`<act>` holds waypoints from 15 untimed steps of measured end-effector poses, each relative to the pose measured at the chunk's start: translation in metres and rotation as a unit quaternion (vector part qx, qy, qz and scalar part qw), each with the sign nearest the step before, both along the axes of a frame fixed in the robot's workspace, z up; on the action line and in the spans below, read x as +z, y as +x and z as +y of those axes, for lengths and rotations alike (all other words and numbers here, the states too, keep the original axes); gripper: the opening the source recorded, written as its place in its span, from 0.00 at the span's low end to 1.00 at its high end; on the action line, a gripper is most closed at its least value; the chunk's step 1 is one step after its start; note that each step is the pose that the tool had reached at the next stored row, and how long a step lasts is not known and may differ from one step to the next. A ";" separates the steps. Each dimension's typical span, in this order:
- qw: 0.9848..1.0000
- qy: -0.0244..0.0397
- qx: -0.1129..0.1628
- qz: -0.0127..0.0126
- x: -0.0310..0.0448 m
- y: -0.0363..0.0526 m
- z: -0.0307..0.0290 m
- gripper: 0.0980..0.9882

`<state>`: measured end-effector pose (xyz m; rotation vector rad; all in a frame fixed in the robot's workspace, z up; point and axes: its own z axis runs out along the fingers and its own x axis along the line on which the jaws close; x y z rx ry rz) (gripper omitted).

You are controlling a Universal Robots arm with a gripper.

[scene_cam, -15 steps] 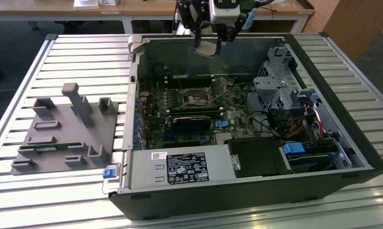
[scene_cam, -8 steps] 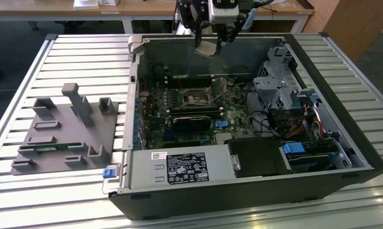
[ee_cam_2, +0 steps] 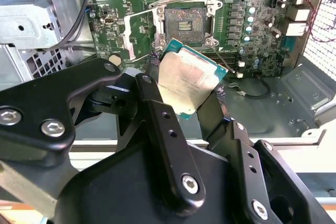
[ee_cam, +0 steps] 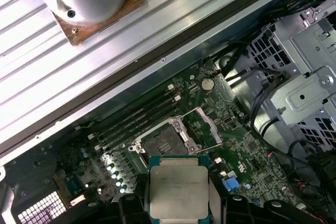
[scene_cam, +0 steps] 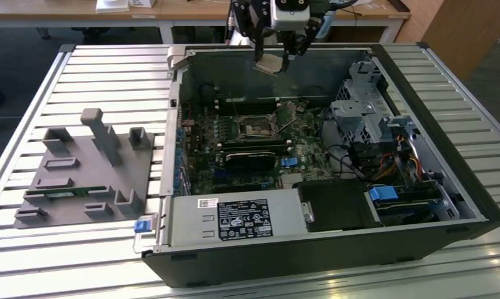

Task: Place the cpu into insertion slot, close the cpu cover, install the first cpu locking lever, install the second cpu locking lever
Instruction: 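Place the cpu into insertion slot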

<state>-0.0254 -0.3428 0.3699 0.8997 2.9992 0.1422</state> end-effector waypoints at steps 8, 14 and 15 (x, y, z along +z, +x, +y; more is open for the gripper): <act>1.000 -0.001 -0.026 0.000 -0.0001 0.0000 0.0000 0.49; 0.998 -0.001 -0.058 0.000 -0.0003 0.0000 0.0001 0.49; 0.998 -0.001 -0.062 0.000 -0.0003 0.0000 0.0001 0.49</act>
